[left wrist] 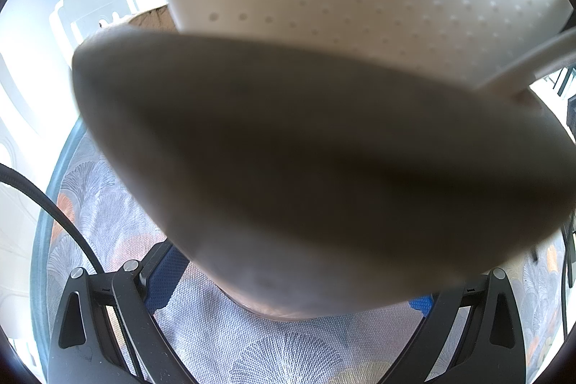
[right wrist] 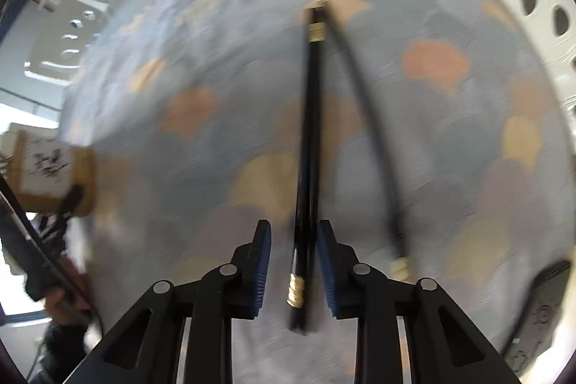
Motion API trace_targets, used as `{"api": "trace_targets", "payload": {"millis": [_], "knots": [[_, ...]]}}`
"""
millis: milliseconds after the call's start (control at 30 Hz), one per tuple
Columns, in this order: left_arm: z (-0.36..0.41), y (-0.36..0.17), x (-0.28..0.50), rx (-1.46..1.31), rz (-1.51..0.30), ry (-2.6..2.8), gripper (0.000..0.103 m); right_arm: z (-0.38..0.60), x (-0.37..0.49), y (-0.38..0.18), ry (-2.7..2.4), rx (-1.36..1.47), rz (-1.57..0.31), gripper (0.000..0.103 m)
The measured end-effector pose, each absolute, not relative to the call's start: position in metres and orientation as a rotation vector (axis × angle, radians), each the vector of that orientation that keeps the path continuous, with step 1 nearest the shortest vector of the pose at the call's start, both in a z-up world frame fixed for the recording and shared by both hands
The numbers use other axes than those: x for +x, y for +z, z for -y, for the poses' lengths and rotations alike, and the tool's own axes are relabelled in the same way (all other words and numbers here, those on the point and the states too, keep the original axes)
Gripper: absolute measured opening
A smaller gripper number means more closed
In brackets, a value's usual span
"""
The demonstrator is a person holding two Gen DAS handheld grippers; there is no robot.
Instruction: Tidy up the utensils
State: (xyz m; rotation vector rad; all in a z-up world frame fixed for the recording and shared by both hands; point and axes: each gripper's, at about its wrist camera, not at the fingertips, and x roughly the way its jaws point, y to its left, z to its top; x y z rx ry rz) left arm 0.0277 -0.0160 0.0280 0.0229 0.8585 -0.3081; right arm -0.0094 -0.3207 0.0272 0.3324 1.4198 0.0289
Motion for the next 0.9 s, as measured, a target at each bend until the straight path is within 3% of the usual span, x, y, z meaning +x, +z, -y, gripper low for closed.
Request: {"api": "trace_targets", "payload": {"millis": [167, 500, 633, 900], "knots": [[0.017, 0.028, 0.027, 0.023, -0.859, -0.308, 0.1, 0.292, -0.012, 0.03, 0.187, 0.429, -1.417, 0.025], [0.016, 0.028, 0.028, 0.023, -0.858, -0.308, 0.1, 0.347, 0.027, 0.071, -0.114, 0.192, -1.263, 0.025], [0.015, 0.028, 0.028, 0.023, -0.858, -0.308, 0.1, 0.374, 0.056, 0.056, -0.133, 0.206, -1.314, 0.033], [0.015, 0.028, 0.028, 0.023, -0.858, -0.309, 0.1, 0.358, 0.108, 0.024, -0.175, 0.001, -1.406, 0.031]]}}
